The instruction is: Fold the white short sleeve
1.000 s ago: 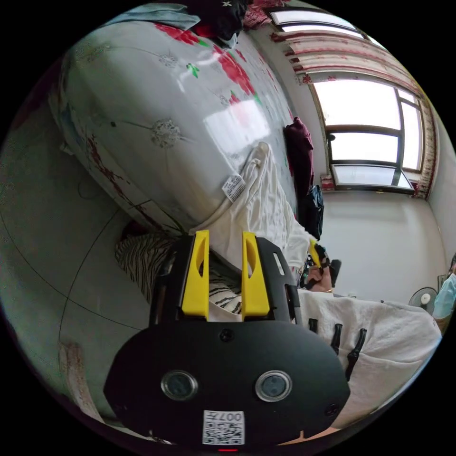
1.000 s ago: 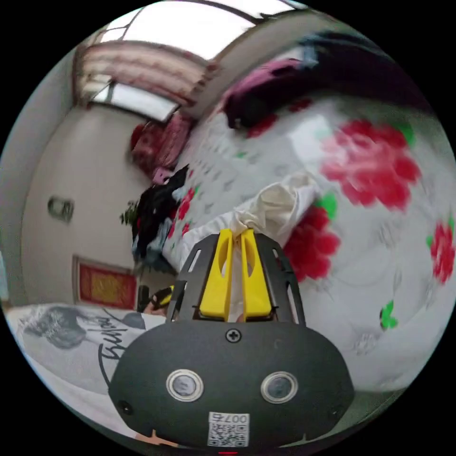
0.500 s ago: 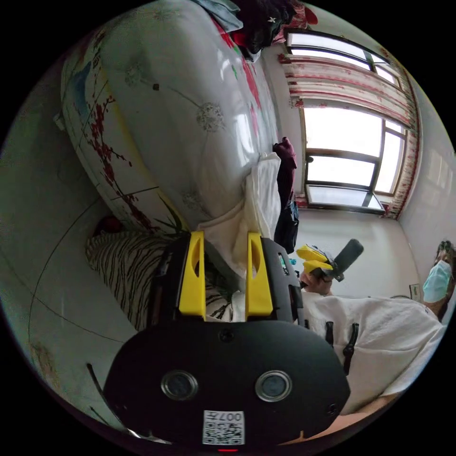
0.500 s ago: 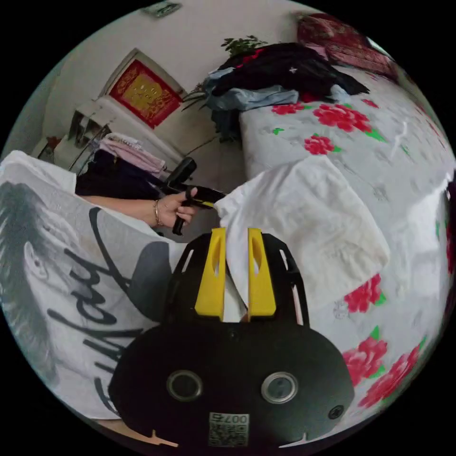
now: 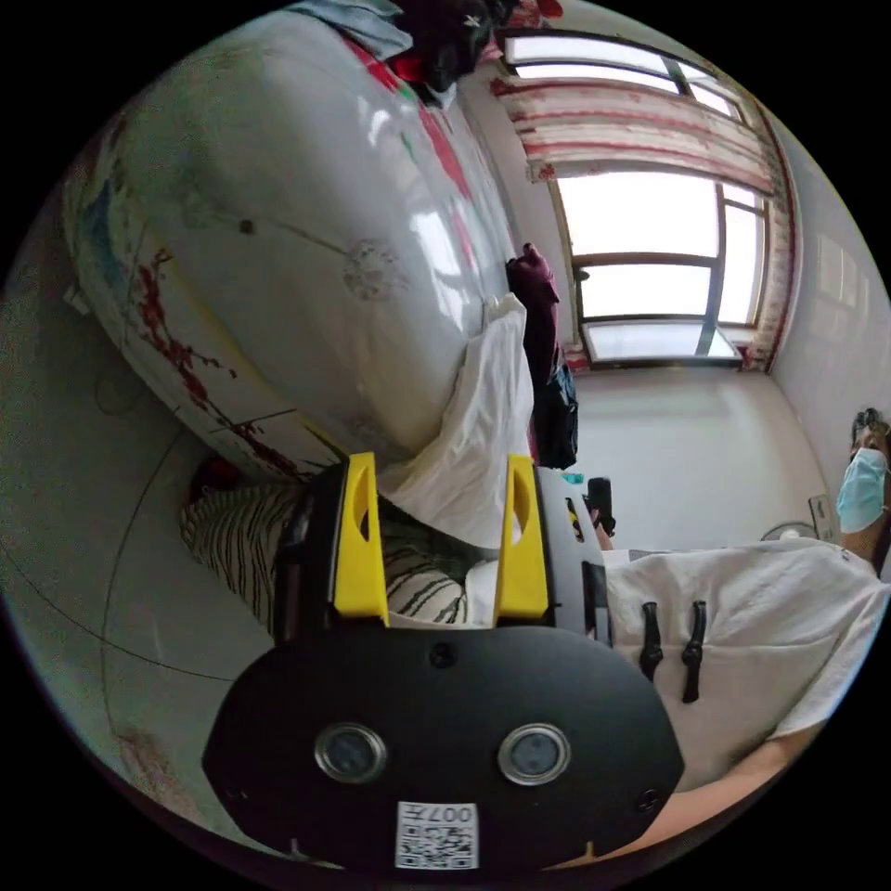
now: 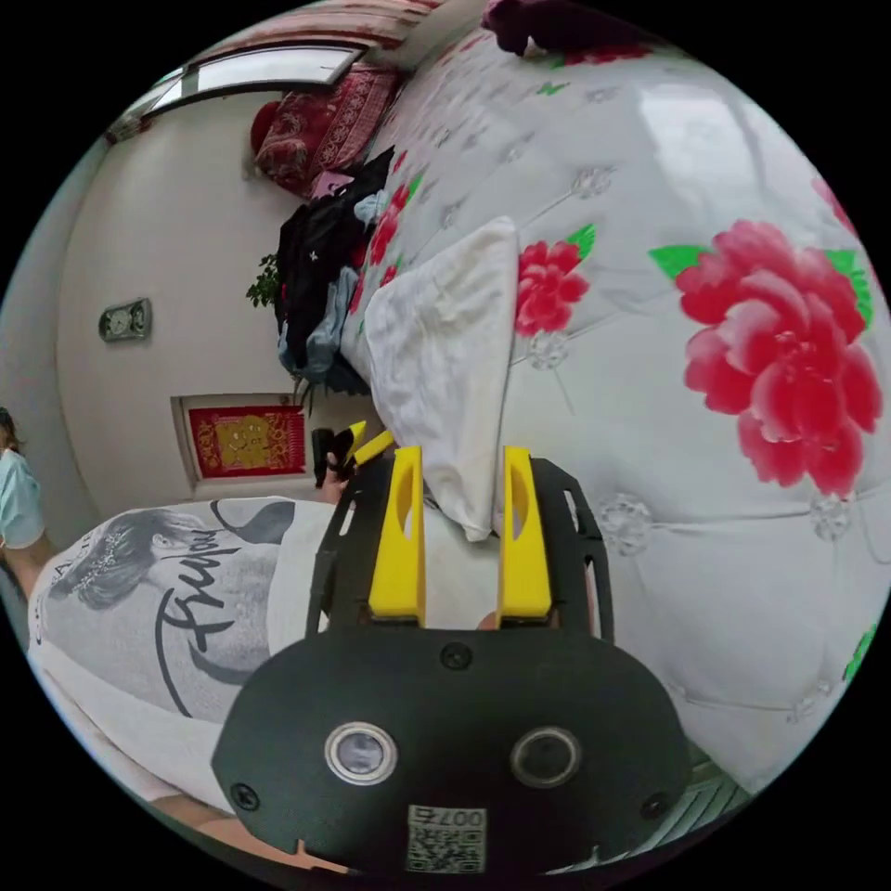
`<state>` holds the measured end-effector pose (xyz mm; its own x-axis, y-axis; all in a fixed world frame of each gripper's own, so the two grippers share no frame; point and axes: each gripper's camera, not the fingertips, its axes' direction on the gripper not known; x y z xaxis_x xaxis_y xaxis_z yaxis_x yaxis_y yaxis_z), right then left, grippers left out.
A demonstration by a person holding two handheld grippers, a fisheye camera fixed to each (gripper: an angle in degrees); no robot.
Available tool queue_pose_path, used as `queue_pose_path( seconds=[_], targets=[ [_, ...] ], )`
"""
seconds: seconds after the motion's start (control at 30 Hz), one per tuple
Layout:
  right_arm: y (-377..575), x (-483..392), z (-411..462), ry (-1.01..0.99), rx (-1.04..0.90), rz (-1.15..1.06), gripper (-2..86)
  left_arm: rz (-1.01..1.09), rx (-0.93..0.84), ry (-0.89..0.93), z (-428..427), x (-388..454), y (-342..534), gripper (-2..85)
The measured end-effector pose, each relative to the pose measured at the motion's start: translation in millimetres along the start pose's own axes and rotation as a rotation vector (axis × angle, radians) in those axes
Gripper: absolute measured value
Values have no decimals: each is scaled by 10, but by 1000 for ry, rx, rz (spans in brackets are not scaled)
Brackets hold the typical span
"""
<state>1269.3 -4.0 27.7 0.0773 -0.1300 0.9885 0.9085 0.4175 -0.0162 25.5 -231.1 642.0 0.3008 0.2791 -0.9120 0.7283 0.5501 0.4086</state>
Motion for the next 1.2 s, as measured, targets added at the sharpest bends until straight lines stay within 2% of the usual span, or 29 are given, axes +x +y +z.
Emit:
queue_pose_path(
  seconds=[0.07, 0.13, 0.2, 0.27, 0.33, 0.5, 0.67, 0.83, 1.0, 1.07, 1.2],
  targets=[
    [-68, -26, 245, -36, -67, -23, 78, 35, -80, -37, 237, 131, -171, 189],
    [-112, -65, 364, -8, -103, -52, 71, 60, -228, -132, 569, 275, -338, 178],
    [-192, -70, 386, 17, -137, -58, 64, 44, -302, -150, 742, 338, -413, 159],
    [-266, -112, 296, 23, -145, -81, 55, 20, -341, -135, 806, 391, -468, 124],
    [-300, -169, 151, -20, -128, -108, 48, 7, -379, -133, 821, 546, -489, 43],
    [-356, -331, -516, -150, 0, -148, 35, 61, -198, 120, 701, 1212, -637, 29],
    [-513, -236, -1441, -346, 170, -99, 26, 172, -167, 216, 950, 1964, -1135, 22],
    [-799, -115, -2364, -382, 286, -90, 20, 303, -276, 249, 1786, 2882, -1870, 16],
    [-1163, -227, -3876, -287, 438, -169, 18, 450, -367, 350, 2886, 4041, -2575, 15],
    [-1193, -503, -4851, -188, 560, -261, 19, 531, -393, 398, 3308, 4621, -2782, 16],
    [-1010, -884, -6117, -1, 759, -387, 23, 699, -424, 486, 4254, 5878, -3036, 24]
  ],
)
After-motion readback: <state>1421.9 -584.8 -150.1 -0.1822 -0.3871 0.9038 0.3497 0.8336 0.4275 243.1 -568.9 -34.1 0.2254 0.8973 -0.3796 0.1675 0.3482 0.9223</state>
